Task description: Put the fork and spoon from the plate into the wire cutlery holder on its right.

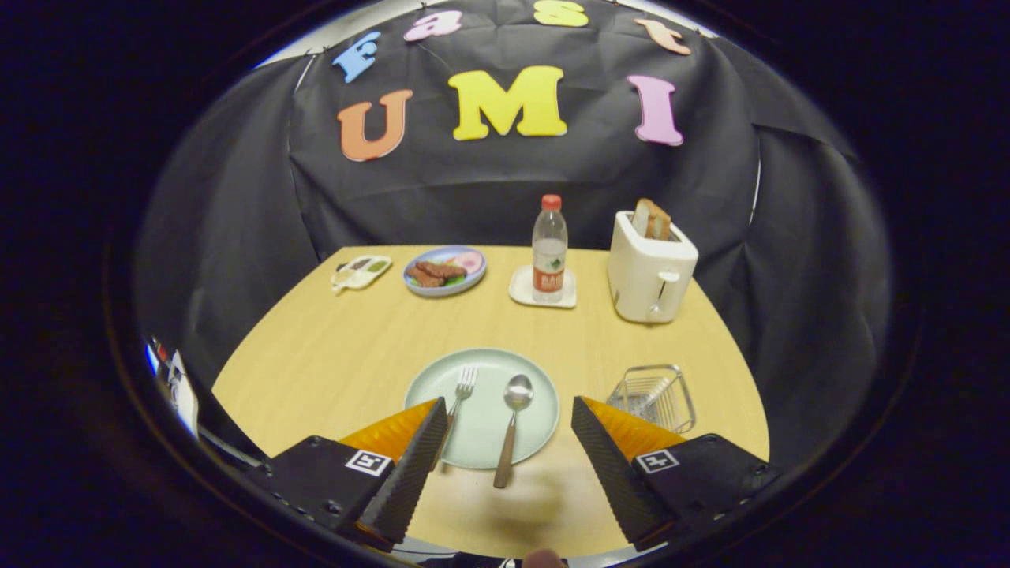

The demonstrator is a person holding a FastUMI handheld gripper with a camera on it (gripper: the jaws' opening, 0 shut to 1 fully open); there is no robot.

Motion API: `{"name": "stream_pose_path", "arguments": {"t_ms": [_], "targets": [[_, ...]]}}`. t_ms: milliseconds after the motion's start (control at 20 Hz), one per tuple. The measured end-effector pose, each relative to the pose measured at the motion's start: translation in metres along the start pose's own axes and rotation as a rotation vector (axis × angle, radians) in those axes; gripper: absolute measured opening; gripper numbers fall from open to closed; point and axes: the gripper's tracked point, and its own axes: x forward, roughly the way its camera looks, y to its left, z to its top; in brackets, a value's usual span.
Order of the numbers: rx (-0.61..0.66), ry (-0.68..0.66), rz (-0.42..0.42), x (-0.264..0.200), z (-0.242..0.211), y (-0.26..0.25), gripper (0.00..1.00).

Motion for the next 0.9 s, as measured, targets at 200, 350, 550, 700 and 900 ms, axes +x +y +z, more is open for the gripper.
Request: {"name": "stream_pose_path", "arguments": {"t_ms": [200,350,550,700,900], "targets": [[0.027,0.126,-0.031,0.043,-0.036,0.003,0.8],[0.022,0.177,-0.048,0.067,-0.049,0.006,0.73],[-0.003,0.221,-0.079,0.092,-0.062,0.006,0.6],[-0.016,0.265,-0.104,0.104,-0.071,0.008,0.49],[0.014,0.344,-0.152,0.11,-0.089,-0.001,0.14]]}}
